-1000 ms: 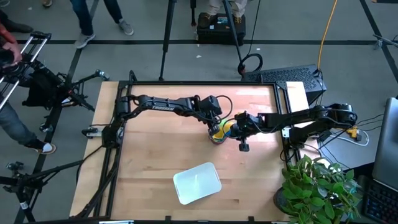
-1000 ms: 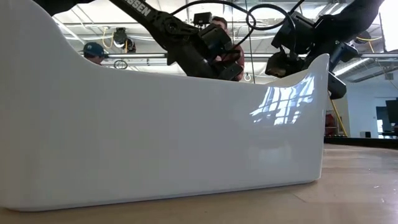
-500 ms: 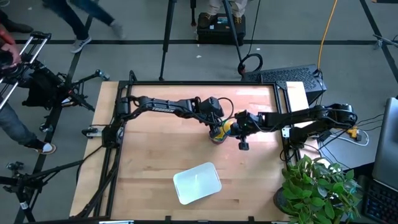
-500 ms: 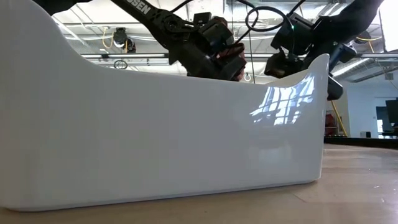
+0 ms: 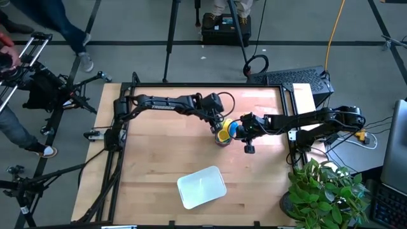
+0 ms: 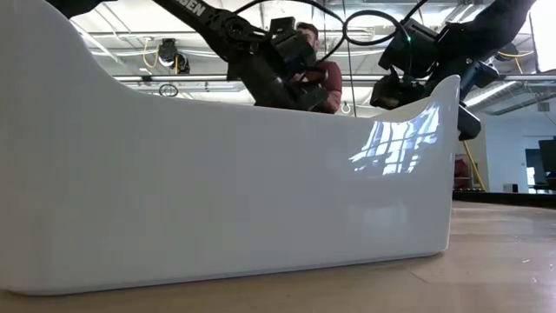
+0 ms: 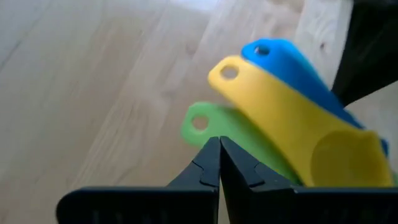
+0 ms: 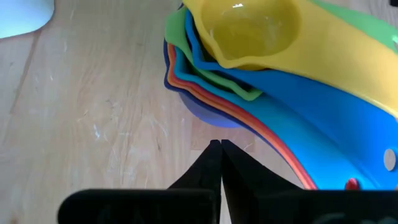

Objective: Nest measuring cups in basket
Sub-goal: Adjust the stacked measuring cups

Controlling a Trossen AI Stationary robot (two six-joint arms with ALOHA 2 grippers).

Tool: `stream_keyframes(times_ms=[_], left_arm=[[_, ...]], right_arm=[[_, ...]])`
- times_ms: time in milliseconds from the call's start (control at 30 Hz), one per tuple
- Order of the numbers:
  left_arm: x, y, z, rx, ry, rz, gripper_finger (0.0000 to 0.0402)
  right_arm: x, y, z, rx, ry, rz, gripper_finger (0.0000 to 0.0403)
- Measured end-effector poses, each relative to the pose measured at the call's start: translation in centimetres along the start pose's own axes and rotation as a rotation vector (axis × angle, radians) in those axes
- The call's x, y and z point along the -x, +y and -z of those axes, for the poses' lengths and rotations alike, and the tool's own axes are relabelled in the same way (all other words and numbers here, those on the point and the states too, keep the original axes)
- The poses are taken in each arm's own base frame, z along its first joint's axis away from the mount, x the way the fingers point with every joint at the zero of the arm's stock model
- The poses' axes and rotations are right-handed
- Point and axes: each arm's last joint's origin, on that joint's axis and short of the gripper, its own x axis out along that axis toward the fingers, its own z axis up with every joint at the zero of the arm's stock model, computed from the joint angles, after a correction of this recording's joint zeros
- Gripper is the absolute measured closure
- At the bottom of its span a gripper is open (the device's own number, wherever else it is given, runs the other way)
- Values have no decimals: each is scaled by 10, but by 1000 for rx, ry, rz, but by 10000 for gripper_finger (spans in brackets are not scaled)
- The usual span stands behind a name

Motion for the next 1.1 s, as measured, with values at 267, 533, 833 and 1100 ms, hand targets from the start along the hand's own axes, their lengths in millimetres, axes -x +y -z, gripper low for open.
stream_keyframes(times_ms=[267, 533, 833, 1100], left_arm=[[-2, 2, 11, 66, 94, -57, 392], [-25, 5, 16, 81, 86, -32, 392], [-29, 3, 9, 71, 11, 6, 393], [-30, -8, 7, -3, -21, 70, 395]], right_arm=[[0, -2, 0, 36, -4, 7, 399], [2, -12, 2, 42, -3, 38, 399], [2, -14, 2, 63, -7, 44, 399], [3, -19, 1, 65, -25, 62, 399]])
